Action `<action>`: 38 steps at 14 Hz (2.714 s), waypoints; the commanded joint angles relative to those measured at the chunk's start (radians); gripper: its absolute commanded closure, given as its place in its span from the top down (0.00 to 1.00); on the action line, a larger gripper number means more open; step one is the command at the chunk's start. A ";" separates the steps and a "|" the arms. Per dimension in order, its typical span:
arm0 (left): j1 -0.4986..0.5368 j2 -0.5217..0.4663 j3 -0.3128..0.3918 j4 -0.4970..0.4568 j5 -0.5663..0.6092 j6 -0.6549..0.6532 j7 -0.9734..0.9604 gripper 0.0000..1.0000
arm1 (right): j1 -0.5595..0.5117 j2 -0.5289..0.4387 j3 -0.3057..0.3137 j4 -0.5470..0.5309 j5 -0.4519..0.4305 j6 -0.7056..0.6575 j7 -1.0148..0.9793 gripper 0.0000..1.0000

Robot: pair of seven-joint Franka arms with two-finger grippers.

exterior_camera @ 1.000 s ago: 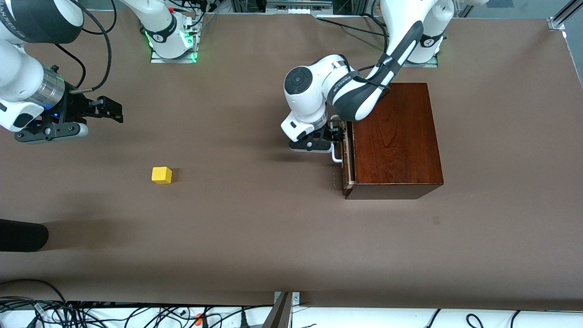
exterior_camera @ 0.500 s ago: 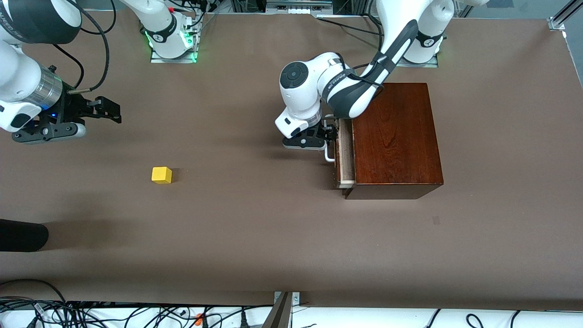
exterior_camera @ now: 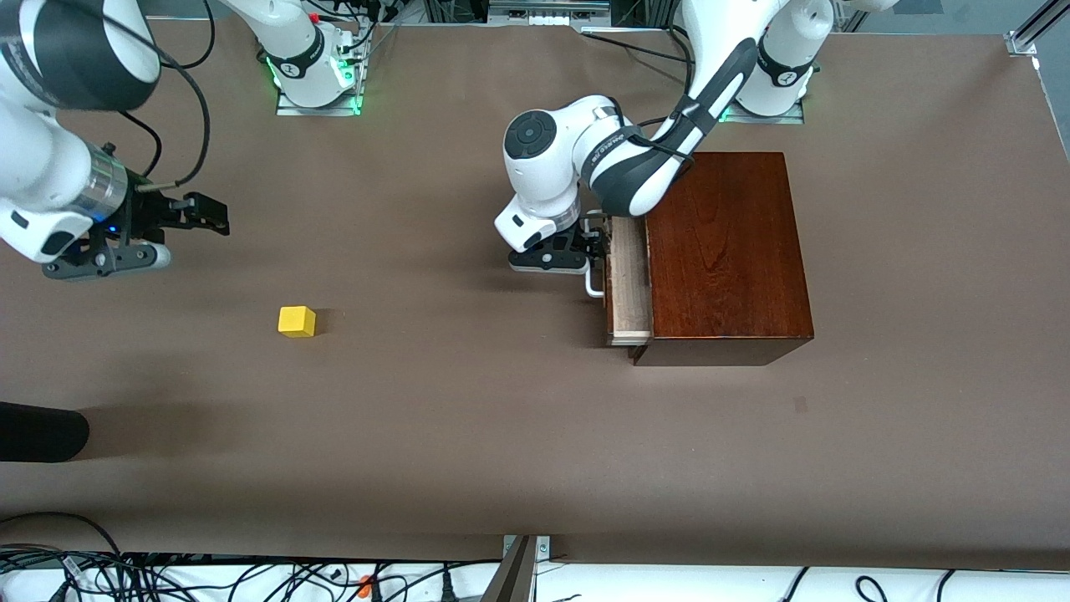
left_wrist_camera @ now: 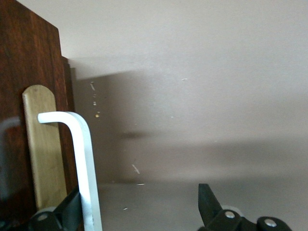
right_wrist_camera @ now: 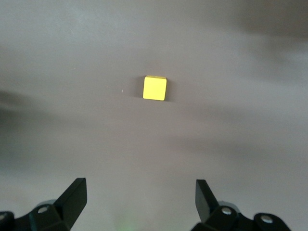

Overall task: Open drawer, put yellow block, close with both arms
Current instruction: 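Pull the drawer open with the left gripper while the right gripper reaches the cube, then grasp the yellow cube with the right gripper while the left gripper withdraws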

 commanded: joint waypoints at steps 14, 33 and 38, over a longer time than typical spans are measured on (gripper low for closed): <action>0.052 -0.197 -0.006 0.065 -0.140 -0.283 0.195 1.00 | -0.016 0.221 0.010 -0.211 0.008 0.515 -0.011 1.00; 0.565 -0.519 0.189 0.086 -0.377 -0.627 0.896 1.00 | -0.012 0.353 0.019 -0.379 0.035 0.930 -0.002 0.84; 0.515 -0.662 0.262 -0.106 -0.377 -0.495 0.913 1.00 | -0.012 0.350 0.021 -0.385 0.035 0.927 -0.015 0.44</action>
